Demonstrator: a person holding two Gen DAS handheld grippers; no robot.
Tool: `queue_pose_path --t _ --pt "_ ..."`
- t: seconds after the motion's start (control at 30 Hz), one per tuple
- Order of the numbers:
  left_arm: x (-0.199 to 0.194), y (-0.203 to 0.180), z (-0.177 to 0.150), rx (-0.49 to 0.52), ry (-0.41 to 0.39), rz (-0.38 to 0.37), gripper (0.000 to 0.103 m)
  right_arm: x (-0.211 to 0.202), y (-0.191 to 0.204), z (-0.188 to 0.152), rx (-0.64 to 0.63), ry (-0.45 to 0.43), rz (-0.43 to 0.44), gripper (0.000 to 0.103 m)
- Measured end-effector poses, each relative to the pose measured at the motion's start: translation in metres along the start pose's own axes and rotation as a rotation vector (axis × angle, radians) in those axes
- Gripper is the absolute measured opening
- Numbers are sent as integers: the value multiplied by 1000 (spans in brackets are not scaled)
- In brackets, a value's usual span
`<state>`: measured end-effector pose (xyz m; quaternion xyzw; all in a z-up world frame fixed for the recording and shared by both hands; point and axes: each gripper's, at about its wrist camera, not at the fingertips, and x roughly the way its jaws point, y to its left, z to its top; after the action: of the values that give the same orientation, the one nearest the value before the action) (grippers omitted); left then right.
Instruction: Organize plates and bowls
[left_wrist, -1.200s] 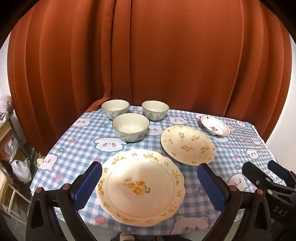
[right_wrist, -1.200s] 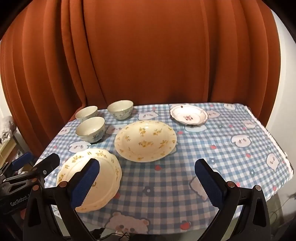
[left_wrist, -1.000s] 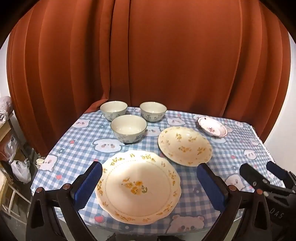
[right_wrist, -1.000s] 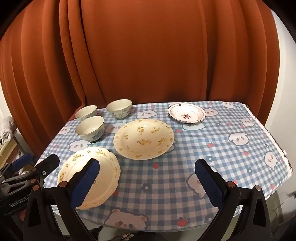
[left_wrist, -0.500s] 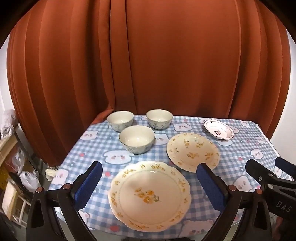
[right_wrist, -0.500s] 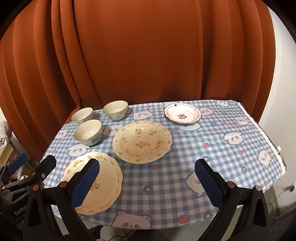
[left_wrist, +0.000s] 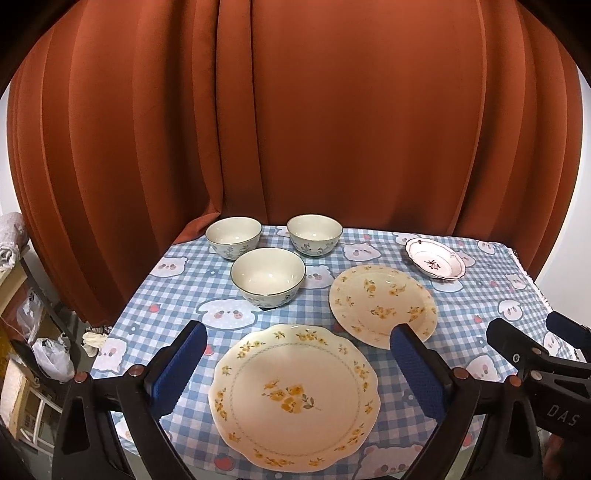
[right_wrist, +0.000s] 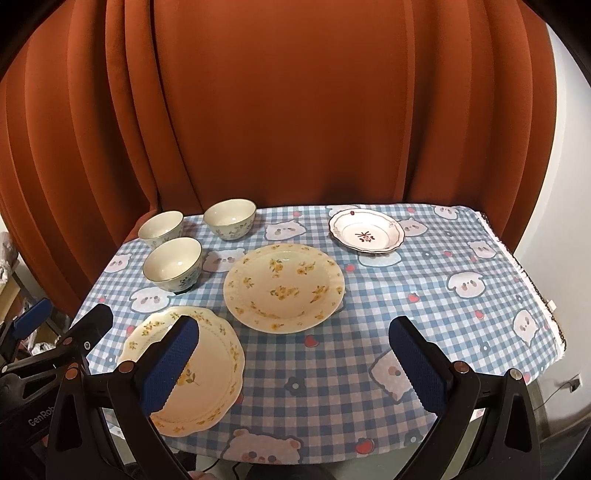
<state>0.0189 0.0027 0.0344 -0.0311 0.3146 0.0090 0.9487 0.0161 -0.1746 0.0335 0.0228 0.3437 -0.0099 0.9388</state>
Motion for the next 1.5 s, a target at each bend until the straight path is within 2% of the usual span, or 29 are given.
queue_pose_path --t 0.4,1.5 --pt "8 -6 9 8 8 4 99 6 -5 2 7 4 10 103" --pt "11 -9 -1 9 26 5 99 9 -2 -3 11 27 2 103"
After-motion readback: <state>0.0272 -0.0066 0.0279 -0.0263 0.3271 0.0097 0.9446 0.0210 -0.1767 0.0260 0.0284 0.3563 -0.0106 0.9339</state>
